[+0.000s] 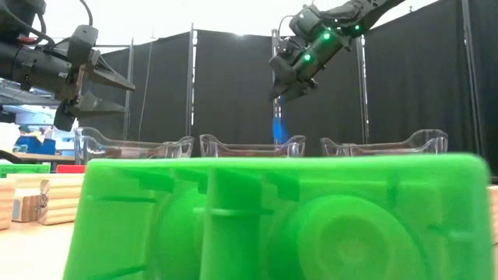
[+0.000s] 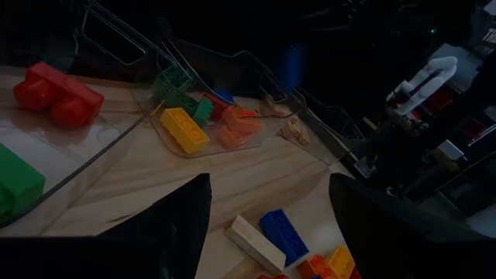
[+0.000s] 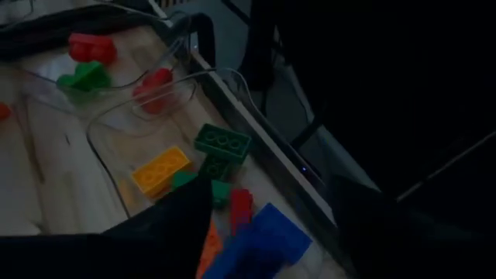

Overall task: Sort blocks by size
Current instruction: Put the large blue game piece into the middle transparent bin

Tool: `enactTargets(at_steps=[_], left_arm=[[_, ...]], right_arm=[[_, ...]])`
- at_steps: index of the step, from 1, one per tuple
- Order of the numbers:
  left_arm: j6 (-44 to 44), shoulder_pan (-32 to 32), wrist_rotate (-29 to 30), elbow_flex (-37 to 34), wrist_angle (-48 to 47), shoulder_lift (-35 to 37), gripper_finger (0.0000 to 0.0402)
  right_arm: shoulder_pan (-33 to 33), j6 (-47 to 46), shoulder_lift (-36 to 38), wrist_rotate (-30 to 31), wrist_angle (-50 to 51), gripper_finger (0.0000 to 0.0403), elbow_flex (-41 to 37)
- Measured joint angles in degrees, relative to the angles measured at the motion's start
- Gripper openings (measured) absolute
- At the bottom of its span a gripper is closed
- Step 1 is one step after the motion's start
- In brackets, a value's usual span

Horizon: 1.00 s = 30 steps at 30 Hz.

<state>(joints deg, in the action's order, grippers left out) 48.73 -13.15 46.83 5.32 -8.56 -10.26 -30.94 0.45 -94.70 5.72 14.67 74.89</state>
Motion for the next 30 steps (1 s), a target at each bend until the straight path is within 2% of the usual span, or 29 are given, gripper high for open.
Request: enactTargets(at_steps=[2, 5, 10, 12, 15, 20, 24, 27, 30], left_arm=[[0.0, 0.0, 0.0, 0.0, 0.0, 0.0, 0.0269], [0.0, 0.01, 0.02, 0.0, 0.0, 0.0, 0.0269], [0.02, 0.02, 0.04, 0.0, 0.02, 0.0, 0.0269], [0.02, 0.0, 0.04, 0.0, -0.01, 0.0, 0.0269], [-0.05, 0.01, 0.07, 0.0, -0.15, -0.02, 0.0269], [-0.26, 0.02, 0.13, 0.0, -0.27, -0.67, 0.0269], [1.01, 0.0, 0.17, 0.0, -0.18, -1.39, 0.0269], [1.46, 0.0, 0.18, 0.0, -0.07, -1.75, 0.0269], [1.86, 0.02, 0.15, 0.0, 0.04, -1.75, 0.0269]], right_arm=[[0.0, -0.66, 0.0, -0.01, -0.01, 0.0289, 0.0], [0.25, -1.28, 0.02, -1.85, 0.06, 0.0297, 0.0], [4.31, -1.91, 0.22, -20.82, 2.37, 0.0276, 0.02], [8.51, -0.44, -0.53, -23.22, 5.23, 0.0265, 0.02], [15.33, 4.42, -2.15, -22.02, 7.41, 0.0253, -0.64], [22.97, 10.48, -7.33, -9.64, 2.87, 0.0245, -0.93], [23.6, 8.77, -12.47, -7.86, -2.9, 0.0245, 0.25], [23.25, 6.45, -16.67, -5.55, -2.85, 0.0242, 3.4], [22.76, 7.21, -20.5, -7.21, -1.58, 0.0238, 6.82]])
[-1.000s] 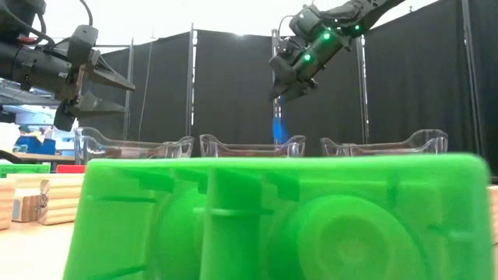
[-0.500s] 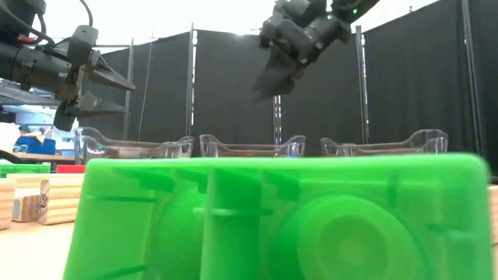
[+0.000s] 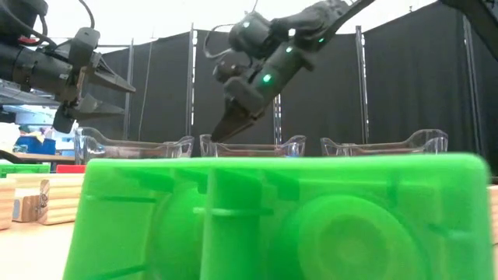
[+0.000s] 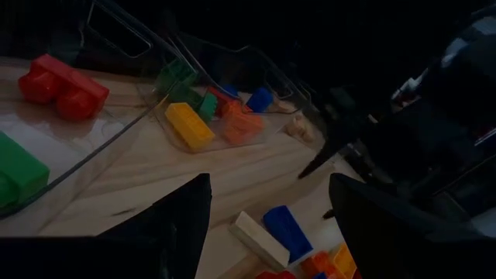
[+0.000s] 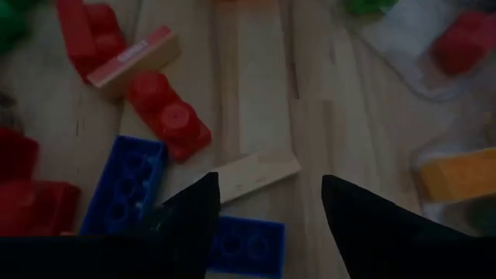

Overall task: Sort blocks by size
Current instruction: Put the large blue game piece into the middle transparent bin

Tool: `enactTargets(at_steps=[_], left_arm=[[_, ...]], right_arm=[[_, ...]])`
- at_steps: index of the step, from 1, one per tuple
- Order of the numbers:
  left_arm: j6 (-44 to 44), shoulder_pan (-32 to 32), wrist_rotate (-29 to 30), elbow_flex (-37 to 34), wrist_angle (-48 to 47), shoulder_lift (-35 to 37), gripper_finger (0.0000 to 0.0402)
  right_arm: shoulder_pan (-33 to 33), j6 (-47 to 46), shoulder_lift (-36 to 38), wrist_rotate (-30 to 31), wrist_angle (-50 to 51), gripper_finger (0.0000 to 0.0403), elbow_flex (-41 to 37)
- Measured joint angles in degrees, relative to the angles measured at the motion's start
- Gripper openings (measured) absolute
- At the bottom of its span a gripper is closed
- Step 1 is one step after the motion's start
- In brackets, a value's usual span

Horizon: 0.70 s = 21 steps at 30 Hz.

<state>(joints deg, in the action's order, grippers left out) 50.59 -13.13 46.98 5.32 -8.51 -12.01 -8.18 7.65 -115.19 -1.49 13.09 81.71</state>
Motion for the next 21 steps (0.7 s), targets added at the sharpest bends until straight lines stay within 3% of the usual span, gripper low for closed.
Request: enactTargets(at_steps=[9, 15, 21], left_arm=[[0.7, -0.02, -0.11, 0.0, -0.2, -0.02, 0.0269], [0.7, -0.02, -0.11, 0.0, -0.28, -0.04, 0.0269], [0.62, -0.02, -0.13, 0.0, -0.68, -0.11, 0.0269]], right_arm=[[-0.6, -0.18, -7.94, -0.38, 11.0, 0.0232, 6.71], [-1.34, -0.04, -6.64, 1.63, 24.26, 0.0208, 7.47], [-3.38, 2.88, -2.72, -1.1, 33.77, 0.0198, 7.13]])
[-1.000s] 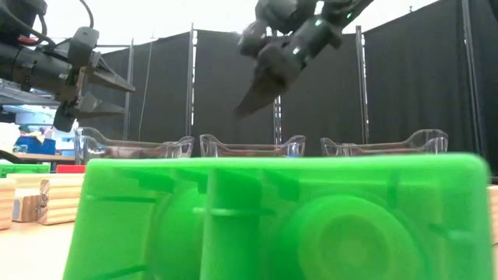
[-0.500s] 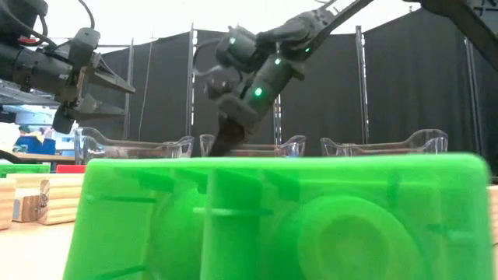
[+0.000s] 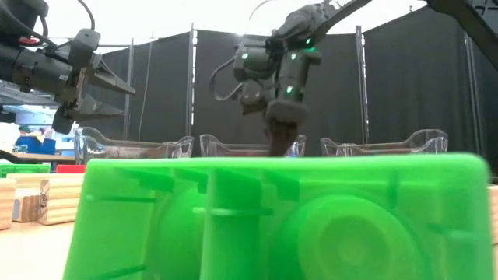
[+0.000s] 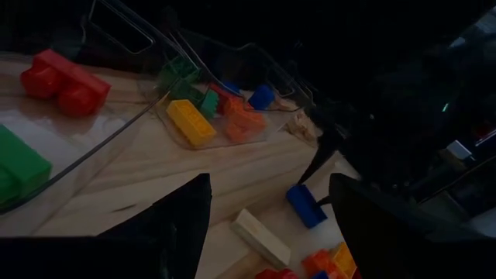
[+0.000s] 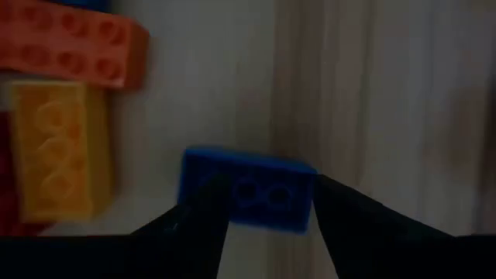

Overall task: Sort blocks by size
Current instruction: Put the large blue game piece into the middle transparent bin

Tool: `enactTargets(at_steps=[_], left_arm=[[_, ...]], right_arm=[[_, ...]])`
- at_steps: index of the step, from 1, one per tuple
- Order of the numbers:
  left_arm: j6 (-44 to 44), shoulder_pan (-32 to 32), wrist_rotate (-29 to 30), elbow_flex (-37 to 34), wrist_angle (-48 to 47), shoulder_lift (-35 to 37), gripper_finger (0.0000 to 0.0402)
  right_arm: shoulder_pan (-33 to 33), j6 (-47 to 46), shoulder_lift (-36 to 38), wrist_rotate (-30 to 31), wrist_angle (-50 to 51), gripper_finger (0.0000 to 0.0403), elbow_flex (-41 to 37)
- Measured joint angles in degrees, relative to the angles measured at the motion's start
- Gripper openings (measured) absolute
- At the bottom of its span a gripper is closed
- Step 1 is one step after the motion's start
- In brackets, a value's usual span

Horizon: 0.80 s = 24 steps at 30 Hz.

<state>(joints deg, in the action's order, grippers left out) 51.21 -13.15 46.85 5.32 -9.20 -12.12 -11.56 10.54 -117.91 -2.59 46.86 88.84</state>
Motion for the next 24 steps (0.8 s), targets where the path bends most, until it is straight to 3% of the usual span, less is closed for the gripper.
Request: enactTargets(at_steps=[6, 11, 17, 24], left_arm=[[-0.08, 0.0, 0.0, 0.0, -0.23, -0.04, 0.0269], [-0.12, 0.0, 0.0, 0.0, -1.2, -0.04, 0.0269], [-0.01, 0.0, 0.01, 0.0, -1.59, -0.04, 0.0269], [0.03, 0.0, -0.32, 0.0, -1.5, -0.04, 0.0269]], right_arm=[[-1.89, 5.54, 5.7, -3.54, 6.6, 0.0199, 0.01], [-1.21, 22.16, 9.67, -4.0, 6.77, 0.0197, 0.11], [0.33, 39.38, 7.77, -1.41, 5.29, 0.0199, 0.07], [2.58, 50.82, 2.75, 4.43, 4.12, 0.0219, 0.04]])
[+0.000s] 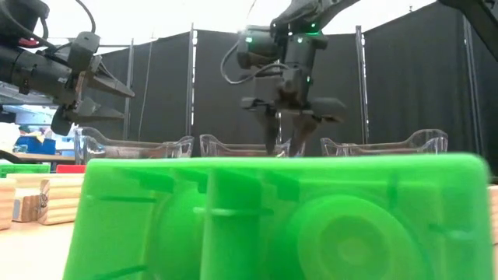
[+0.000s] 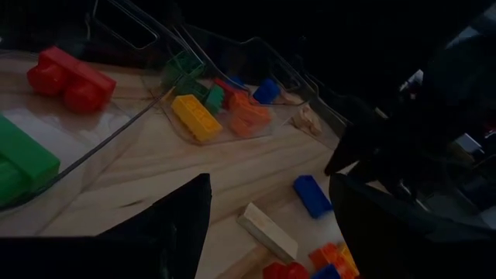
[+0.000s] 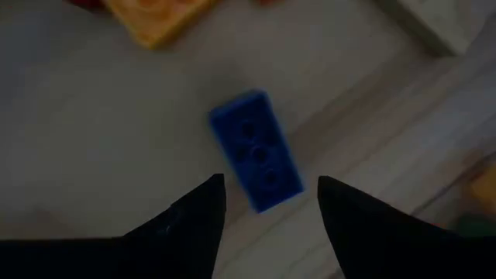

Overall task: Sort blocks by size
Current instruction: Put the large blue game piece into the middle transparent bin

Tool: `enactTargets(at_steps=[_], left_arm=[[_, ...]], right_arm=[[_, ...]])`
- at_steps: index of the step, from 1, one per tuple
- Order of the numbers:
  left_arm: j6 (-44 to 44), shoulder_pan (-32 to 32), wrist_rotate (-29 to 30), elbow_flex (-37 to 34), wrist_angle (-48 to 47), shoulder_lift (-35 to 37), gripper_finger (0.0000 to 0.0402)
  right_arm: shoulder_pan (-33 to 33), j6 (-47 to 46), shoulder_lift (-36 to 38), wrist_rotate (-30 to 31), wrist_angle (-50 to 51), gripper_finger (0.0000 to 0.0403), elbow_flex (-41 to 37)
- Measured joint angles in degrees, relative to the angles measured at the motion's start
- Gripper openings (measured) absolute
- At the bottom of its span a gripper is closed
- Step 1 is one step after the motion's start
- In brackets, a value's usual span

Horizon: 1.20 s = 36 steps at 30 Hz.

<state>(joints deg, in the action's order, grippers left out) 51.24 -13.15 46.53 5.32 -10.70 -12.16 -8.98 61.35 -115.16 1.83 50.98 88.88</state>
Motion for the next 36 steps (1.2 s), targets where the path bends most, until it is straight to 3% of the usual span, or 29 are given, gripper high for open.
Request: enactTargets(at_steps=[8, 13, 23, 33, 36], left_arm=[[0.02, 0.0, -0.23, 0.0, 0.02, 0.0, 0.0269], [0.02, 0.0, -0.25, 0.0, 0.0, 0.0, 0.0269], [0.04, 0.0, -0.26, 0.0, 0.0, 0.0, 0.0269], [0.04, 0.0, -0.27, 0.0, 0.02, 0.0, 0.0269], [0.07, 0.0, -0.27, 0.0, 0.02, 0.0, 0.0269]], right_arm=[[1.73, 1.33, -1.0, 2.71, -4.77, 0.0297, 0.0], [1.73, 1.39, -1.0, 3.0, -3.04, 0.0317, 0.0], [0.16, 2.85, -0.98, -3.22, -7.04, 0.0293, -4.04], [0.41, 2.78, -0.7, -3.35, -14.84, 0.0263, -11.74], [0.86, 1.57, -0.65, -2.26, -14.84, 0.0236, -12.17]])
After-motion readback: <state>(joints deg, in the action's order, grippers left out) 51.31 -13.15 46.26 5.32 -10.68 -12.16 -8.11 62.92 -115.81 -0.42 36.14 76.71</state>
